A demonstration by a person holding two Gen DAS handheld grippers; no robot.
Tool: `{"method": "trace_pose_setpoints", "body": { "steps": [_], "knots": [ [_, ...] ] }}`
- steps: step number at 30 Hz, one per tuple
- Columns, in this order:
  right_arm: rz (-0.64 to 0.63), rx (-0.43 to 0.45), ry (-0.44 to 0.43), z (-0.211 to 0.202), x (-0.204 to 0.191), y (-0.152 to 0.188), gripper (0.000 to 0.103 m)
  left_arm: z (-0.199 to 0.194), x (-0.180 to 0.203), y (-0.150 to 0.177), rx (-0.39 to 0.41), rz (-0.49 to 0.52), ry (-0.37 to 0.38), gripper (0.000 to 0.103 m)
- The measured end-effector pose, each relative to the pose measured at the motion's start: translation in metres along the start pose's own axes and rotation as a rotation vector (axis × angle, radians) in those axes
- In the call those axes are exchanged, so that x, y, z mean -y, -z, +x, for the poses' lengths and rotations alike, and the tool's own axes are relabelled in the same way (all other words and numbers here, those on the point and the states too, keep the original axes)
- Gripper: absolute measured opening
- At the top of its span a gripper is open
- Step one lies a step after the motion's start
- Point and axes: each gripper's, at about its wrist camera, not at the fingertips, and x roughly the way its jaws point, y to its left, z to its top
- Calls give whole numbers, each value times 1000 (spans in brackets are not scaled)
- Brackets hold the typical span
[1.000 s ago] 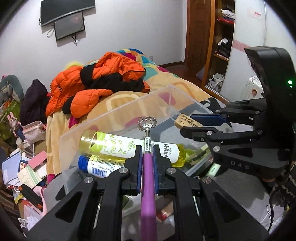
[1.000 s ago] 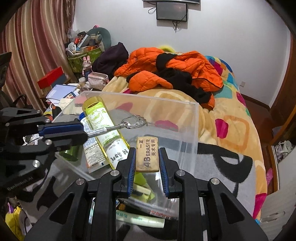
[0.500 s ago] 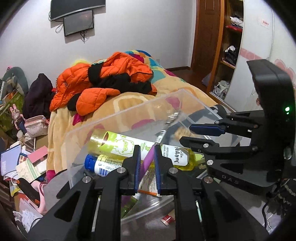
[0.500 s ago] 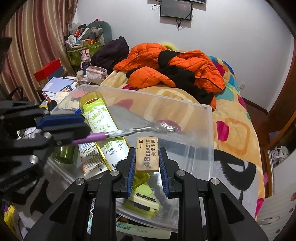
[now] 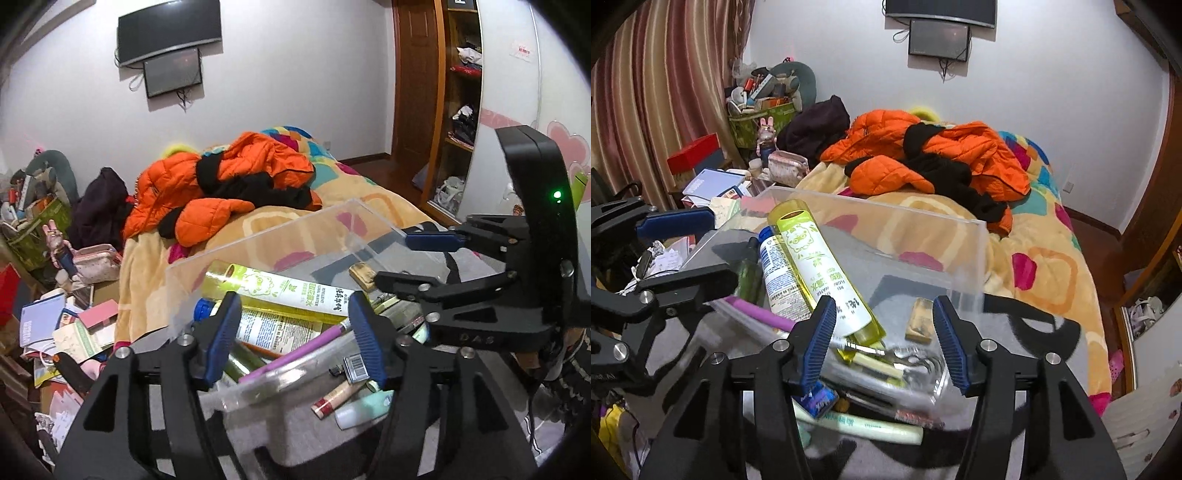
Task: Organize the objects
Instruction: 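Lower the back scratcher and eraser into the clear box and open both grippers, then withdraw both grippers from the box toward the items on the blanket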
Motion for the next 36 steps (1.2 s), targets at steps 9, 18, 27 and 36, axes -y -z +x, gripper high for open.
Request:
{"method": "trace_pose_setpoints", "body": {
  "steps": [9,18,27,36],
  "knots": [
    [10,42,18,-33,14,21,64,-25,3,17,24,-27,-58,88],
    [38,-44,15,-22,28,59,64,-22,9,47,-38,-60,-24,88],
    [79,-148,-96,9,32,83,64,13,28,84,-166,-84,88,88],
    [79,-159,-172,20,18,87,67,45,38,99,-250,-137,177,88]
  ]
}}
